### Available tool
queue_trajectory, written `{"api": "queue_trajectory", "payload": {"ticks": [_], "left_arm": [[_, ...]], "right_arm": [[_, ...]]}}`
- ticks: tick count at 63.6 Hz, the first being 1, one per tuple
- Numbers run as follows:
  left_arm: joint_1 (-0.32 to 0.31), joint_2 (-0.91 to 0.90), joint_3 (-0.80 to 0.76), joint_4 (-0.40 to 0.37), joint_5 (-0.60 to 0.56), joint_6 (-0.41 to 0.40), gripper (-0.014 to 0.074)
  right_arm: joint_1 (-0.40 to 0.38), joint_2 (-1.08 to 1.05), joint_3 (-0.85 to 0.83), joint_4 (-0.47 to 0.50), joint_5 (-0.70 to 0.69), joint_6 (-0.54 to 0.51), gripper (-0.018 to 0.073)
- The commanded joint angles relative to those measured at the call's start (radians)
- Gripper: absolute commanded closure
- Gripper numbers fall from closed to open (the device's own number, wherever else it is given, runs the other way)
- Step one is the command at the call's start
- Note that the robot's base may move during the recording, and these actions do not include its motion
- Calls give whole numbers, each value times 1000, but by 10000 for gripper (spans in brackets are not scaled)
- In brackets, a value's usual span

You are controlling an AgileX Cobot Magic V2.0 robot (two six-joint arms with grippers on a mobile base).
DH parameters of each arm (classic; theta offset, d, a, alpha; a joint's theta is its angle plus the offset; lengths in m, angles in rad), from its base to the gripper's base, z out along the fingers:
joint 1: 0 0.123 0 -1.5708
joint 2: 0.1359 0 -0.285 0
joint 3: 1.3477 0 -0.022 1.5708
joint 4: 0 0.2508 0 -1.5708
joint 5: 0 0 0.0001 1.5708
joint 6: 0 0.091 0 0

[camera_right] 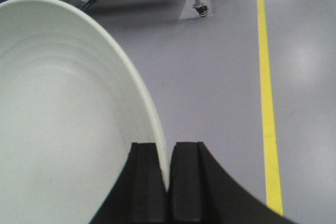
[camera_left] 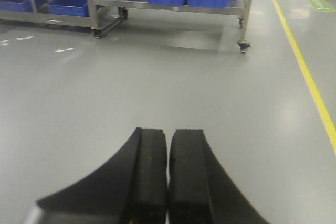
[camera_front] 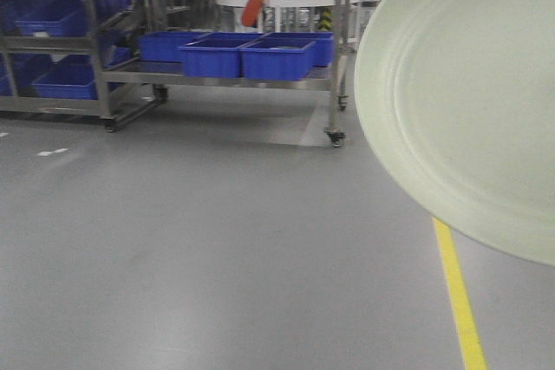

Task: Place green plate on second shelf with right arm
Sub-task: 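Carry the plate in the right gripper while driving across the floor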

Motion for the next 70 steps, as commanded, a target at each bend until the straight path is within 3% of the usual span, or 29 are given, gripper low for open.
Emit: {"api": "queue_trajectory", "payload": {"ticks": [1, 70], "left_arm": [[-8, -23, 40, -2, -88, -6, 472], [-8, -23, 40, -2, -88, -6, 472]], "right_arm": [[-6, -1, -34, 5, -108, 2, 503], [-6, -1, -34, 0, -107, 2, 503]]}}
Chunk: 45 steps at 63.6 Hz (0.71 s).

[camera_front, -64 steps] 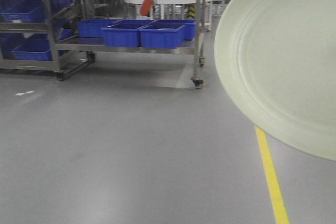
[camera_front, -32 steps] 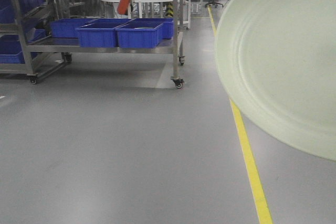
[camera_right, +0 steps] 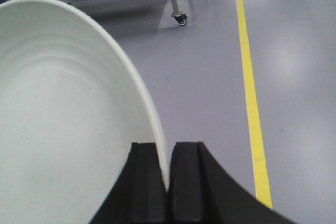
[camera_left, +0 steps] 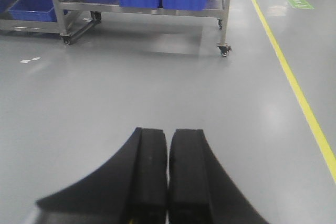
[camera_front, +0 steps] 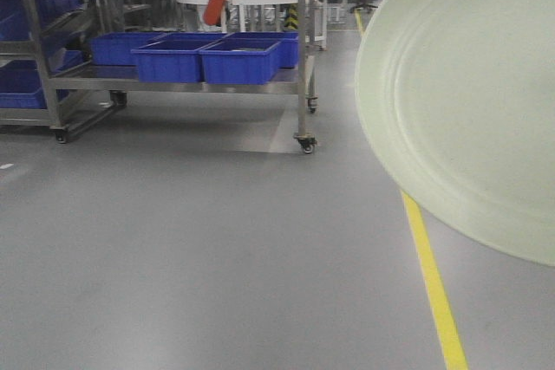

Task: Place green plate on second shelf with right arm
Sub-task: 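Carry the plate in the right gripper while driving across the floor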

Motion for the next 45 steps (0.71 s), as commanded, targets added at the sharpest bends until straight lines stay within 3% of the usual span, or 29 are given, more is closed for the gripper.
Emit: {"api": "queue_trajectory", "payload": {"ticks": [1, 45], "left_arm": [[-8, -23, 40, -2, -88, -6, 472], [-8, -23, 40, -2, -88, -6, 472]], "right_arm": [[-6, 1, -34, 0, -108, 2, 503], [-6, 1, -34, 0, -106, 2, 503]]}}
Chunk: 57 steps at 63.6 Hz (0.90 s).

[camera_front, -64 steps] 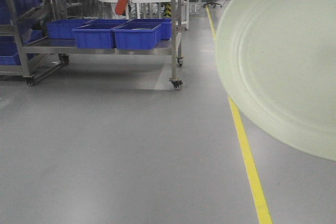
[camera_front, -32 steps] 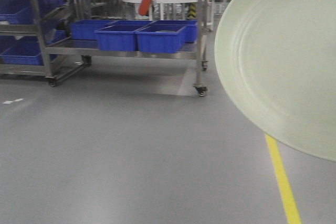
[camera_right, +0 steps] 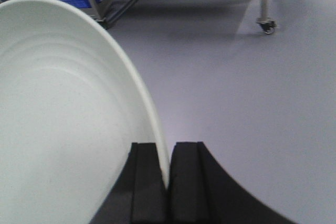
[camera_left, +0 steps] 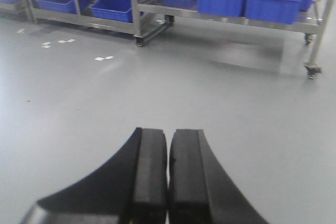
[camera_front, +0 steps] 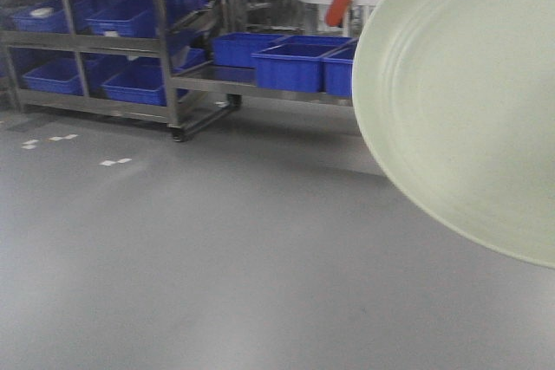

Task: Place green plate on second shelf with right arm
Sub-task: 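Carry the plate in the right gripper while driving across the floor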

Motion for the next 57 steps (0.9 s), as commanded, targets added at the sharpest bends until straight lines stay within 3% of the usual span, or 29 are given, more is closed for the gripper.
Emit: {"api": "queue_trajectory", "payload": {"ticks": [1, 57], "left_arm": [[-8, -23, 40, -2, -88, -6, 472], [-8, -23, 40, -2, -88, -6, 472]], "right_arm": [[-6, 1, -34, 0, -106, 2, 503], [-6, 1, -34, 0, -106, 2, 503]]}}
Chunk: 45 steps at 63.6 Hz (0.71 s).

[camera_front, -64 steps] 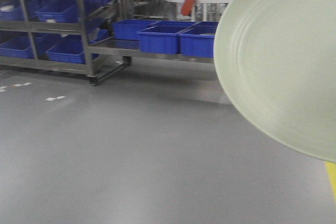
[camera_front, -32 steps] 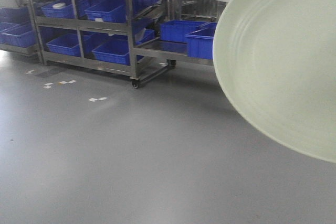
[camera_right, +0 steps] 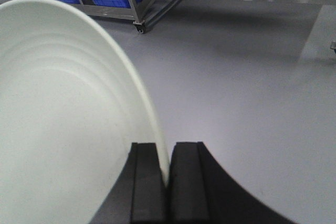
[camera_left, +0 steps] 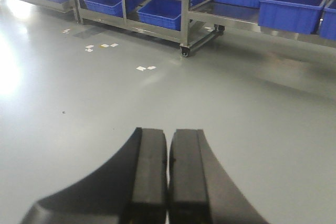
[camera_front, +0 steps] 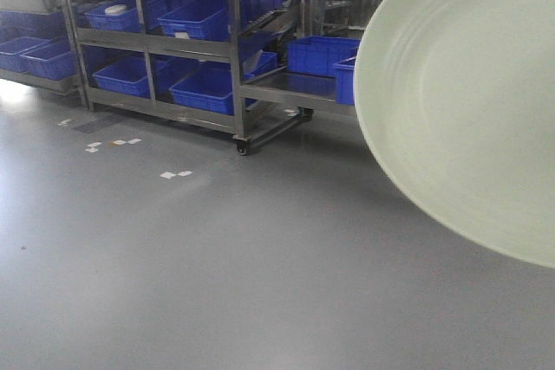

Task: Place green plate on second shelf with right arm
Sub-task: 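Carry the plate in the right gripper while driving across the floor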

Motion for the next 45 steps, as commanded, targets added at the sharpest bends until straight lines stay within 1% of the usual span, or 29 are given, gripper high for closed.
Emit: {"api": "queue_trajectory", "payload": {"ticks": [1, 45], "left_arm": [[-8, -23, 40, -2, -88, -6, 472], [-8, -23, 40, -2, -88, -6, 472]], "right_arm": [[-6, 1, -34, 0, -106, 2, 503], [-6, 1, -34, 0, -106, 2, 503]]}}
